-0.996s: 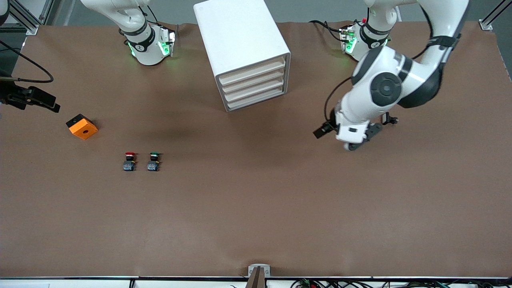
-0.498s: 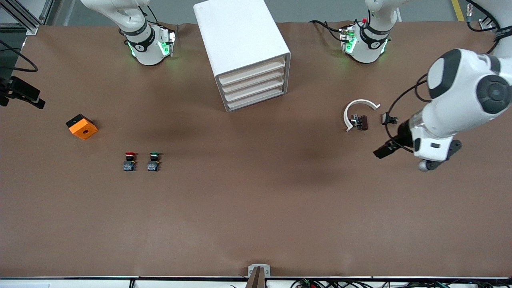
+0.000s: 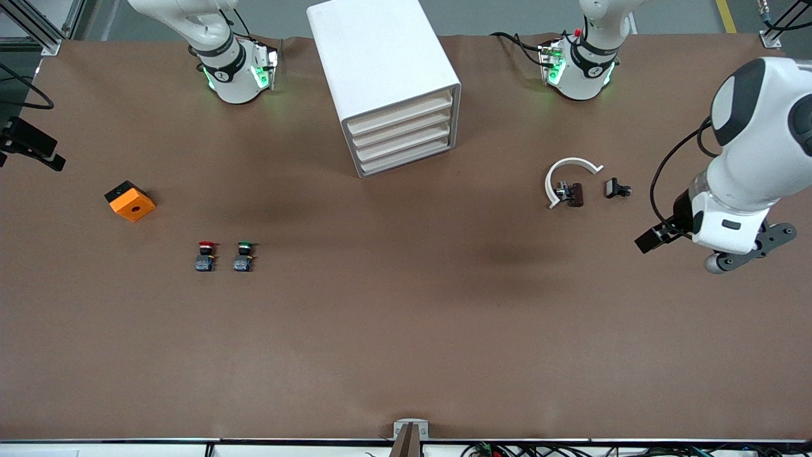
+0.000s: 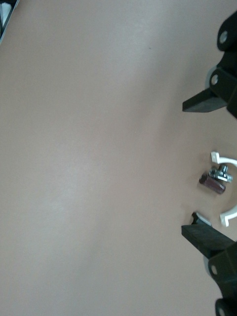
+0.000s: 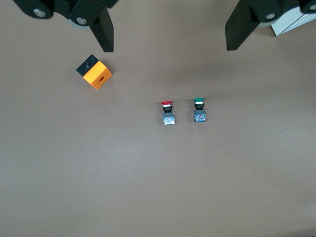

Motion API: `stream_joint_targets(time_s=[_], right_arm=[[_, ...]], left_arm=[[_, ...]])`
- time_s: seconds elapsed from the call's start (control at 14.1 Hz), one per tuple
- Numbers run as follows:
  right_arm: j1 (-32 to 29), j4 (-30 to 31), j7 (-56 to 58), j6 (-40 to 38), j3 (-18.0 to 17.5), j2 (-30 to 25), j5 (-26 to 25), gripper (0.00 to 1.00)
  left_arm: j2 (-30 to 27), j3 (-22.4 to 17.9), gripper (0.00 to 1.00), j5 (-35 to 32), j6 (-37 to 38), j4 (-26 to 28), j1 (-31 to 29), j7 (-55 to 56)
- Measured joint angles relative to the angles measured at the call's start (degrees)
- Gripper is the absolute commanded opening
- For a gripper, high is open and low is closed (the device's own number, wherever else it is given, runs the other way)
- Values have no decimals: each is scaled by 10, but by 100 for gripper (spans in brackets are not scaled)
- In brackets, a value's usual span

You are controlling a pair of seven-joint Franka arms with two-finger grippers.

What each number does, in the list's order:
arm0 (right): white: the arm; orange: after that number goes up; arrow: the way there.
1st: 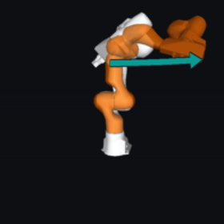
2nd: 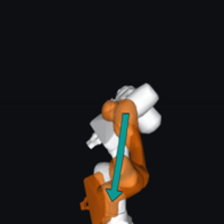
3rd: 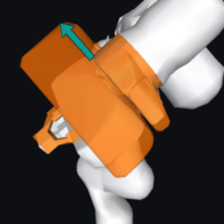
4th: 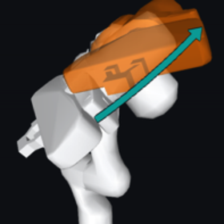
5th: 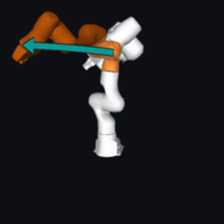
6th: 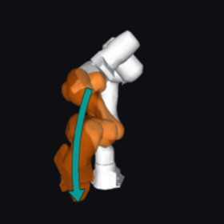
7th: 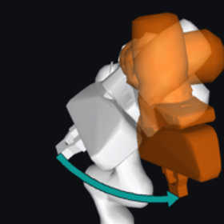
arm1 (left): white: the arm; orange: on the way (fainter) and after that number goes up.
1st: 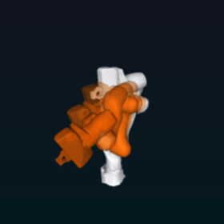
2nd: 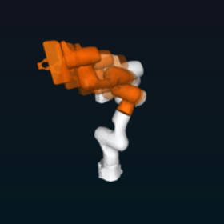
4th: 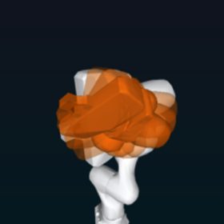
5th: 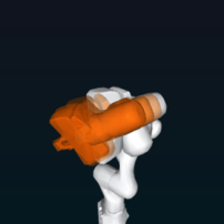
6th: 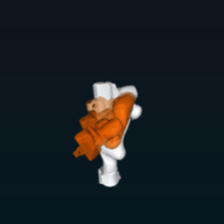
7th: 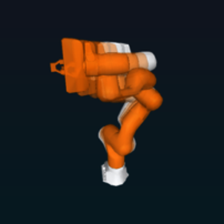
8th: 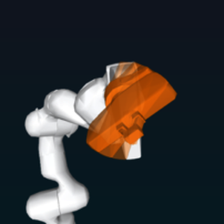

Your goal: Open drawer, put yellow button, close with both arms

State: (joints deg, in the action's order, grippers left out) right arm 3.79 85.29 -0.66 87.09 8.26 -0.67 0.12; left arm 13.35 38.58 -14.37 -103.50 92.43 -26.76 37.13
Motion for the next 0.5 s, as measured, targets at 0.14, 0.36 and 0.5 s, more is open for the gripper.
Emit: stream_joint_targets(time_s=[0.14,0.36,0.5], right_arm=[[0,0,0,0,0,0,0,100],[0,0,0,0,-1,0,0,100],[0,0,0,0,-2,0,0,100]], left_arm=[[-16,-42,100,0,15,-9,24,-57],[-61,-185,100,24,42,-10,135,-152],[-92,-252,100,64,62,-6,185,-193]])
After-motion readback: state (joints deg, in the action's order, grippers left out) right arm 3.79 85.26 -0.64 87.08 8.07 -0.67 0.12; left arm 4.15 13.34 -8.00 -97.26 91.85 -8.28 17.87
